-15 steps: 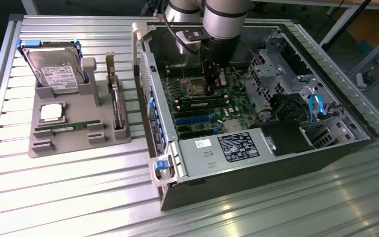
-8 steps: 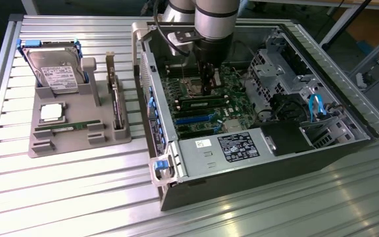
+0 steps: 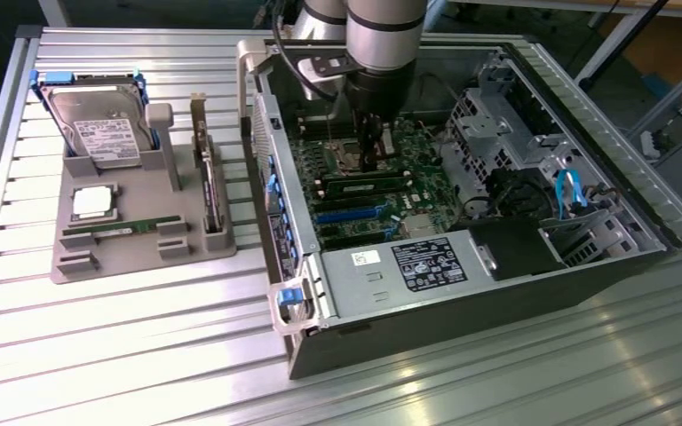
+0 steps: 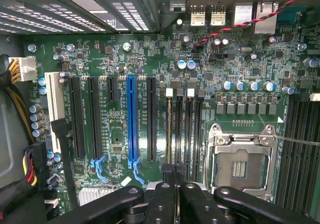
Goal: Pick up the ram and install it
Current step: 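Press down the ram until it locks into place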
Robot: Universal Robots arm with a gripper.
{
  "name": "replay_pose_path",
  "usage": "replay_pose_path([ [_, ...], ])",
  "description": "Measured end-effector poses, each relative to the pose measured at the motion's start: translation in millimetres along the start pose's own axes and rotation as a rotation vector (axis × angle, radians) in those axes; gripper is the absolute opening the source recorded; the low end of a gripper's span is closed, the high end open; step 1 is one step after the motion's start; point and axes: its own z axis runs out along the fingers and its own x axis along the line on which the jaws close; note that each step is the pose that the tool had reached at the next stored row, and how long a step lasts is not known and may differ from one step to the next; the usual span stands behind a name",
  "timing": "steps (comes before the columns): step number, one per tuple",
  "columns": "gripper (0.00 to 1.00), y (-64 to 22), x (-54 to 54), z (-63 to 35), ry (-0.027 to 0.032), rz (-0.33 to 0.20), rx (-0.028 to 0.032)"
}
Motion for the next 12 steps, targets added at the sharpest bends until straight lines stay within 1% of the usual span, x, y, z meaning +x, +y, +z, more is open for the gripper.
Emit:
replay_pose_path([
  [2, 0.1, -3.2, 0.2, 0.4, -0.0014, 0.0, -0.0067],
  [5, 0.1, -8.8, 0.6, 1.3, -0.0074, 0.0, -0.0157],
  [10, 0.1, -9.1, 0.6, 1.3, -0.008, 0.0, -0.0162],
  [11, 0.1, -9.2, 0.5, 1.4, -0.0083, -0.001, -0.0271],
  [12, 0.1, -9.1, 0.5, 1.3, -0.0093, -0.003, -0.0641],
])
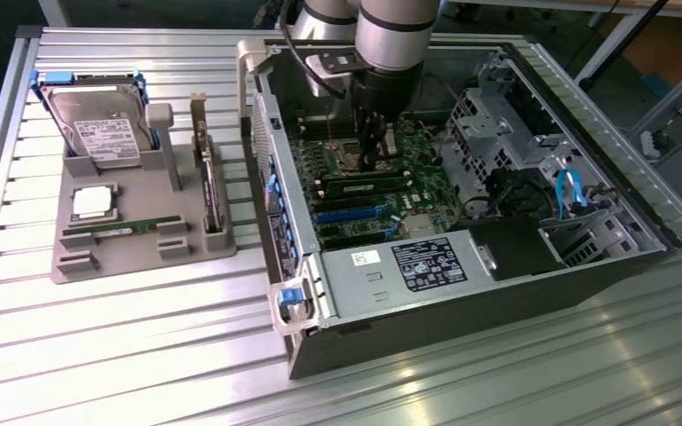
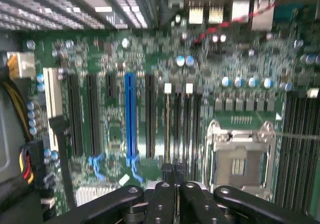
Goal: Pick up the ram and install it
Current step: 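Press down the ram until it locks into place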
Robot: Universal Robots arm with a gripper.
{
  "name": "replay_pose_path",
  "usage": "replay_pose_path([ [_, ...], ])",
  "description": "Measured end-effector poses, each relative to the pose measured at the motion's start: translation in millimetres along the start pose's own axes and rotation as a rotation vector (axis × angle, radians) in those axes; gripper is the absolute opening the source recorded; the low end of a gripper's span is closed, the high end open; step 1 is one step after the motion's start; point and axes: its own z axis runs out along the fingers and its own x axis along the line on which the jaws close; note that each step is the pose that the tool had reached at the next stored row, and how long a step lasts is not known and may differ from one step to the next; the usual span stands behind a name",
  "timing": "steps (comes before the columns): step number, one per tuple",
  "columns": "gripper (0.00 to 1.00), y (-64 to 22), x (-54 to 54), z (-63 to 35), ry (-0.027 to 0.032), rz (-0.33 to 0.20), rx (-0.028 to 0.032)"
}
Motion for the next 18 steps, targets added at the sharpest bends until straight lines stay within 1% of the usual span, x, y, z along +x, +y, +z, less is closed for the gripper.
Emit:
replay_pose_path([
  [2, 0.1, 0.0, 0.0, 0.0, -0.0027, -0.003, -0.0648],
  [3, 0.1, 0.0, 0.0, 0.0, -0.0039, -0.005, -0.1012],
  [4, 0.1, 0.0, 0.0, -0.1, -0.0043, -0.006, -0.128],
  [11, 0.1, 0.0, 0.0, 0.0, -0.0044, -0.006, -0.128],
  [18, 0.1, 0.7, -0.4, 7.5, -0.0045, -0.006, -0.1293],
])
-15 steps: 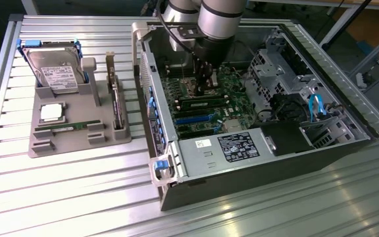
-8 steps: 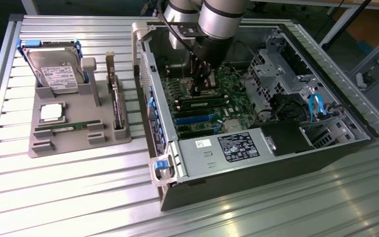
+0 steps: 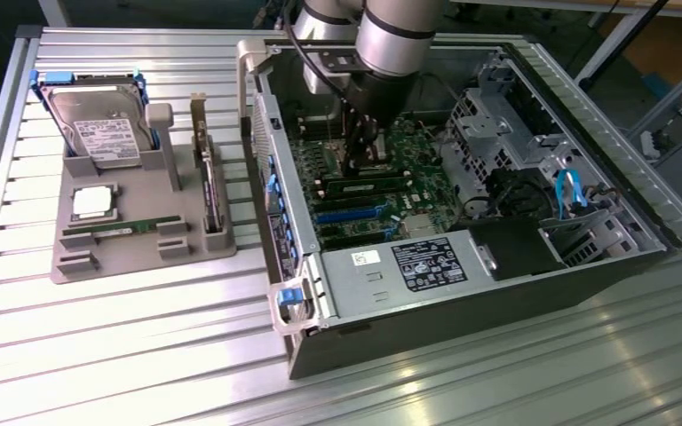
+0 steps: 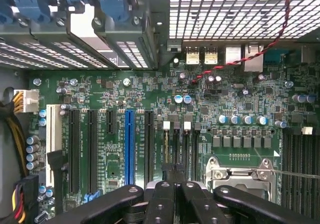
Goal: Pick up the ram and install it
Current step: 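Press down the ram until it locks into place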
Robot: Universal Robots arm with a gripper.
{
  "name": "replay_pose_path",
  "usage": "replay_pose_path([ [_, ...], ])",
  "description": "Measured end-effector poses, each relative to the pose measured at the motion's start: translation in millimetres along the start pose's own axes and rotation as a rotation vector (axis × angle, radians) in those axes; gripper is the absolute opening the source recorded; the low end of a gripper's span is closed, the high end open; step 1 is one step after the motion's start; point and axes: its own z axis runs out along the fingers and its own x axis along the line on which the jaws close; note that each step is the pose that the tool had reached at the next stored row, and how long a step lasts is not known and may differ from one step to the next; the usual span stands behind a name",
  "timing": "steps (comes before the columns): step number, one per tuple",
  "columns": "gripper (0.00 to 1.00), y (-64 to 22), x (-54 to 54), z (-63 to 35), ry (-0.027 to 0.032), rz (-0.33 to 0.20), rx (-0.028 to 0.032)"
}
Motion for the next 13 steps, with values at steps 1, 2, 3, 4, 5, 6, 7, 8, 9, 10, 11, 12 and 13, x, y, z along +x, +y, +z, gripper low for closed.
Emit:
replay_pose_path([
  [1, 0.1, 0.0, 0.0, 0.4, 0.0001, 0.0, -0.0001],
  [2, 0.1, 0.0, 0.0, 0.4, 0.0001, 0.0, -0.0001],
  [3, 0.1, 0.0, 0.0, 0.4, 0.0001, 0.0, -0.0001],
  [4, 0.1, 0.0, 0.0, 0.4, 0.0001, 0.0, -0.0001],
  [5, 0.1, 0.0, 0.0, 0.4, 0.0002, 0.0, -0.0002],
  [6, 0.1, -0.1, -0.1, 1.8, -0.0001, 0.0, 0.0001],
  [7, 0.1, -0.1, -0.1, 2.8, 0.0, 0.0, -0.0001],
  [8, 0.1, -0.2, -0.2, 3.8, 0.0, 0.0, 0.0],
  [9, 0.1, -0.3, -0.3, 5.0, 0.0, 0.0, -0.0001],
  [10, 0.1, -0.3, -0.3, 6.2, 0.0, 0.0, -0.0001],
  [11, 0.1, -0.4, -0.4, 7.5, 0.0, 0.0, -0.0001],
  [12, 0.1, -0.4, -0.4, 8.7, 0.0001, 0.0, -0.0001],
  [13, 0.1, -0.5, -0.5, 9.8, 0.0001, 0.0, -0.0001],
])
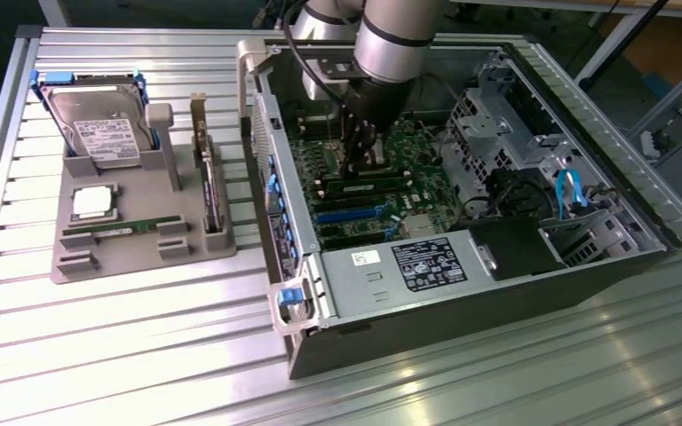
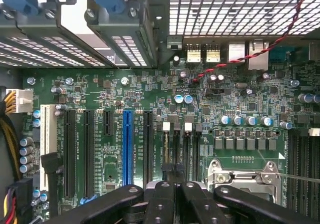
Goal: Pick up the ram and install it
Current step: 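Press down the ram until it locks into place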
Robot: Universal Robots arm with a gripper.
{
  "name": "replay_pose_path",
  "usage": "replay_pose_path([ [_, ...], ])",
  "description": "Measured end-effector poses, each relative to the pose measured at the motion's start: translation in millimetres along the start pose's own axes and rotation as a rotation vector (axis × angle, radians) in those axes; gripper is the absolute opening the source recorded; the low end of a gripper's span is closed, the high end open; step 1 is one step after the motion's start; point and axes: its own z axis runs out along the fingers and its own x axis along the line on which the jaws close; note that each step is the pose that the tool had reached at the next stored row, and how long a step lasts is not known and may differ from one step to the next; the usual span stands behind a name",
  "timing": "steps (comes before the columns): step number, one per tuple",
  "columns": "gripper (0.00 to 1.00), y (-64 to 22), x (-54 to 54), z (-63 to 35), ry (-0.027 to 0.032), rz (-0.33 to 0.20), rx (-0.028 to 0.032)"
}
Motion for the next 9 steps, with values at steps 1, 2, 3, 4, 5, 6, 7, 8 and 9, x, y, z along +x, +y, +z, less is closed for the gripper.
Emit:
replay_pose_path([
  [1, 0.1, 0.0, 0.0, 0.9, 0.0001, 0.0, -0.0001],
  [2, 0.1, 0.0, 0.0, 1.7, 0.0002, 0.0, -0.0001],
  [3, 0.1, 0.0, 0.0, 1.9, 0.0003, 0.0, -0.0002],
  [4, 0.1, 0.0, 0.0, 1.9, 0.0002, 0.0, -0.0001],
  [5, 0.1, -0.1, -0.1, 1.9, 0.0002, 0.0, -0.0001],
  [6, 0.1, -0.1, -0.1, 2.0, -0.0001, 0.0, 0.0],
  [7, 0.1, 0.0, -0.1, 2.6, -0.0003, 0.0, 0.0002],
  [8, 0.1, 0.1, -0.2, 3.0, -0.0001, 0.0, 0.0001],
  [9, 0.1, 0.3, -0.2, 3.8, 0.0, 0.0, 0.0],
])
